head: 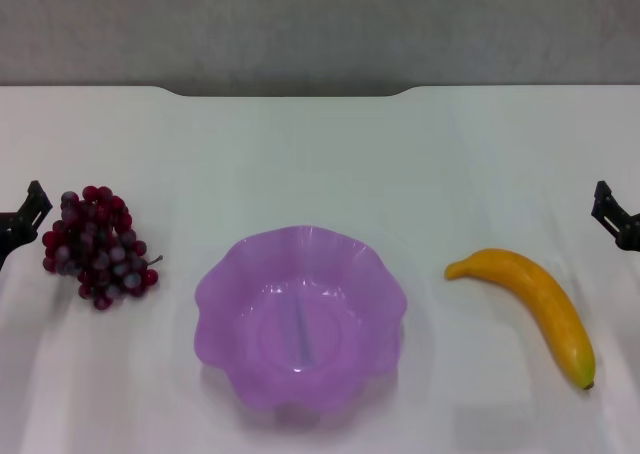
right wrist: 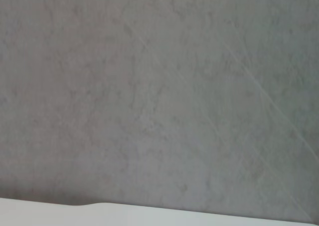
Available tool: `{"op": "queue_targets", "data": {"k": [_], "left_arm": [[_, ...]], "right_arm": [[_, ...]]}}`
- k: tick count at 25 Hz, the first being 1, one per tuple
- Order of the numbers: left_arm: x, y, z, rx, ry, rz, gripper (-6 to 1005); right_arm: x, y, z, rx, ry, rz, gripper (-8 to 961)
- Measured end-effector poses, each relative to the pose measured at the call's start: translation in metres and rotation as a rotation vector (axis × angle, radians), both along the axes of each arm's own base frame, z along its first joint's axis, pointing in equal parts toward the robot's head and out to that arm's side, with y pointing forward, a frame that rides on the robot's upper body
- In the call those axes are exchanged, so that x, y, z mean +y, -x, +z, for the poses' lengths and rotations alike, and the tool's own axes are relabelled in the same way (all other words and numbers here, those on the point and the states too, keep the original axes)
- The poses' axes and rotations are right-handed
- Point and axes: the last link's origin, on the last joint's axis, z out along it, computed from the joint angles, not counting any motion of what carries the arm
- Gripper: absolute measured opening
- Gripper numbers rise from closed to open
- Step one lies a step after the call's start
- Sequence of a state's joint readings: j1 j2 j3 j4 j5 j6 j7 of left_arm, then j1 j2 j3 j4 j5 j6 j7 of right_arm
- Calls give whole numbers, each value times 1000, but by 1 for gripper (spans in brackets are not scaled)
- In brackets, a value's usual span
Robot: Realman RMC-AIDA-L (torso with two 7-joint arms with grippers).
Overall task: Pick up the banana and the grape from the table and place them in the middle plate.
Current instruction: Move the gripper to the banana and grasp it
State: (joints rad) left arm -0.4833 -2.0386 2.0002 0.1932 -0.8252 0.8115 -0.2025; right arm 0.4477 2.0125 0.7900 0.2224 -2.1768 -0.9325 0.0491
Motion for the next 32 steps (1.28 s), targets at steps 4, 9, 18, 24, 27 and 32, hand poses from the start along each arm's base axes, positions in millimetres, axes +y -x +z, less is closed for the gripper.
{"op": "queue_targets", "data": {"k": [4, 9, 18, 24, 27, 32], "left_arm": [[0, 0, 0, 0, 0, 0, 879], [1, -1, 0, 0, 1, -3, 879], [2, -1, 0, 1, 1, -4, 879], [0, 1, 0, 4, 2, 3, 880], [2, -2, 0, 4, 2, -3, 880], [2, -2, 0, 3, 2, -3, 880]], "right_arm": [[0, 0, 0, 0, 0, 0, 881], [2, 2, 0, 0, 0, 5, 880], [6, 9, -3, 1, 13, 28, 880], [9, 16, -6, 17, 16, 48, 879], [8, 14, -4, 10, 15, 43, 879], [7, 12, -4, 6, 15, 37, 879]]}}
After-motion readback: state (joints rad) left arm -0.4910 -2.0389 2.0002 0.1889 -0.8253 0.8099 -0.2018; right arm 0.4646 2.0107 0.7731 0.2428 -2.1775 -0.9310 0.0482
